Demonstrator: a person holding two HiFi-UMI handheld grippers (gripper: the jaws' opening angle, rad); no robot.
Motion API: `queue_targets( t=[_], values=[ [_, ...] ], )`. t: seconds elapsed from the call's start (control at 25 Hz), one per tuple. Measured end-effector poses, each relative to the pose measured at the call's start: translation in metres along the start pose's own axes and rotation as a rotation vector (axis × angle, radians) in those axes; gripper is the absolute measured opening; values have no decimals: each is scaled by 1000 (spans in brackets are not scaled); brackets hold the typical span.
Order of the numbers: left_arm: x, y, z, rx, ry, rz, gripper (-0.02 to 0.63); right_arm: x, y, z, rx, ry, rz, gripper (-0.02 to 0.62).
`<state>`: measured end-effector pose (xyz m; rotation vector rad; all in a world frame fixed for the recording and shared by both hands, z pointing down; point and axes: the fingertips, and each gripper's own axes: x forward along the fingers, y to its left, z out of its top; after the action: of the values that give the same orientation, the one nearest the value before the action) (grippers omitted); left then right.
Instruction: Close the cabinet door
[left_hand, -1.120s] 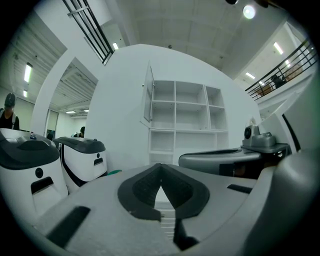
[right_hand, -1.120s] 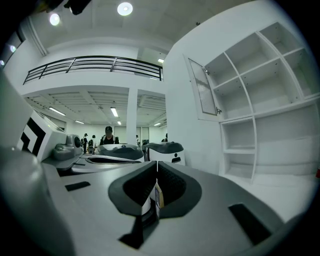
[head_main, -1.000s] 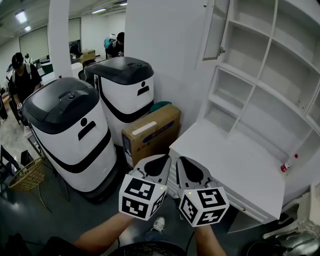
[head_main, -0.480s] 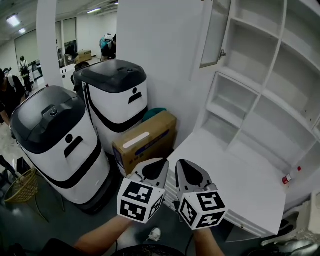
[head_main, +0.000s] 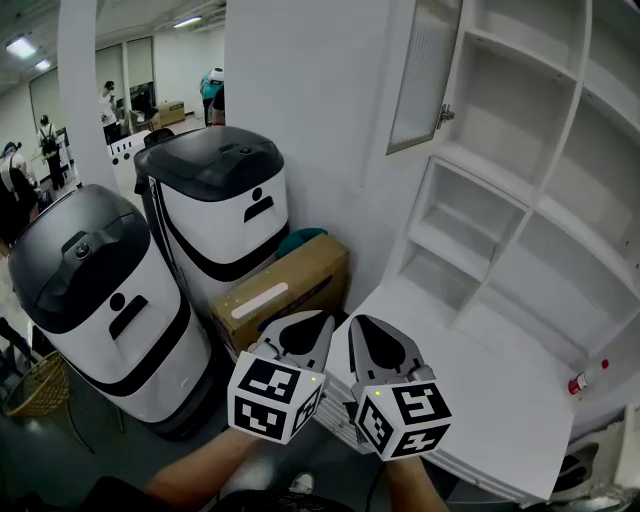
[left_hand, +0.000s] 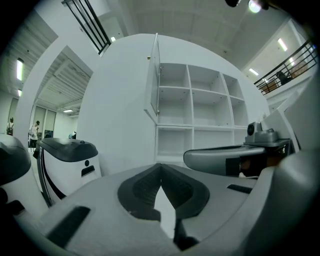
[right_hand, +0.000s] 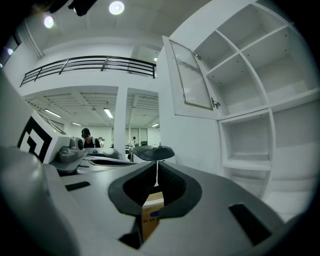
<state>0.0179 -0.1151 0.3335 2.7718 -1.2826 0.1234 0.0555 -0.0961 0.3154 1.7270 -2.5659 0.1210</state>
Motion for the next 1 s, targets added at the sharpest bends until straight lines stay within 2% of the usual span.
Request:
queue_targets(
  t=[0.56,0.76,1.0],
  values=[
    [49,9,22,16,-16,-29,12,28,-33,21,-21,-27,-11,21],
    [60,12,32,11,-34,-91,11,37,-36,31,-42,-35,-50,21],
    [75,26,46,10,-44,-193,12,55,-40,52,-45,-71,-137,21]
  ],
)
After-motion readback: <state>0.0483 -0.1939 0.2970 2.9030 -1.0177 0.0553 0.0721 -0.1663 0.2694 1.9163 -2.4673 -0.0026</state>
